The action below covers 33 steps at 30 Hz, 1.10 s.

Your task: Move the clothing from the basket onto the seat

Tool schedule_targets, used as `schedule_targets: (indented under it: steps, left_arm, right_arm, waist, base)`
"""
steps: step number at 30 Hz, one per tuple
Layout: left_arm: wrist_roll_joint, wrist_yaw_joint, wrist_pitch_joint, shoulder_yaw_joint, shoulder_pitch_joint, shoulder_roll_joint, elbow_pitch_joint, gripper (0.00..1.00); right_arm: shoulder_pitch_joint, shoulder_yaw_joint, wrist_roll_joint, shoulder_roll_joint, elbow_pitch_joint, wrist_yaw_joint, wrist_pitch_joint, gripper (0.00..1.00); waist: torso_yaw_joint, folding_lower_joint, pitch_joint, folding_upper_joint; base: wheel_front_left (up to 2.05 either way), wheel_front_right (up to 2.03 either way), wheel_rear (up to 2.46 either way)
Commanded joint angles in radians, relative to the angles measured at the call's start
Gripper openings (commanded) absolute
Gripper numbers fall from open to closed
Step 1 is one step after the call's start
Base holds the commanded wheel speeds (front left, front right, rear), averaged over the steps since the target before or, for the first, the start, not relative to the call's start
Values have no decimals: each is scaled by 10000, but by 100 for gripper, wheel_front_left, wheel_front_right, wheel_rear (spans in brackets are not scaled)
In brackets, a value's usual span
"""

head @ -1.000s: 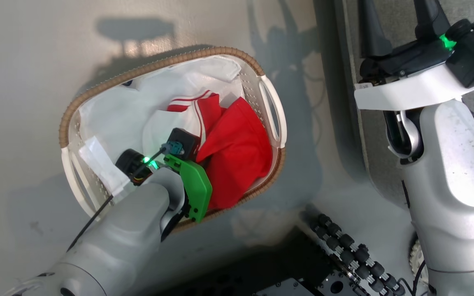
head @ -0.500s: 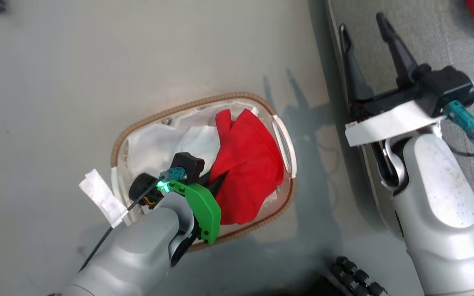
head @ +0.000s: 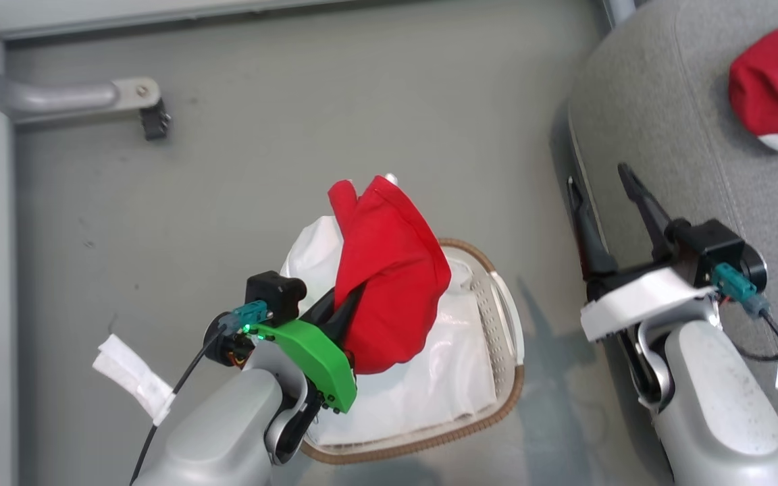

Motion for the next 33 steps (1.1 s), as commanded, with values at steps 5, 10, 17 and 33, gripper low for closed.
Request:
schedule_targets:
  steps: [5, 10, 17, 33]
  left_arm:
    - [693, -29, -7, 1295, 793, -76, -763, 0]
    - [1204, -29, -6, 2262, 1137, -168, -1325, 0]
    - [1553, -29, -7, 3100, 1225, -287, -1846, 0]
    - [1500, -29, -9, 2914, 1189, -831, -2161, 0]
  right_arm:
    - [958, -23, 173, -42, 219, -10, -48, 100]
    - [1619, 207, 266, -11, 443, -10, -46, 100]
    - [2396, 630, 358, 20, 687, -10, -48, 100]
    - [1334, 3828, -1290, -481, 595, -10, -48, 100]
  waist:
    - [1162, 1, -2273, 46]
    - [1299, 1, -2945, 46]
    - [1364, 1, -3647, 46]
    - [1827, 1, -3744, 46]
  base:
    - [0, 0, 0]
    - [0, 0, 0]
    - [0, 0, 0]
    - [0, 0, 0]
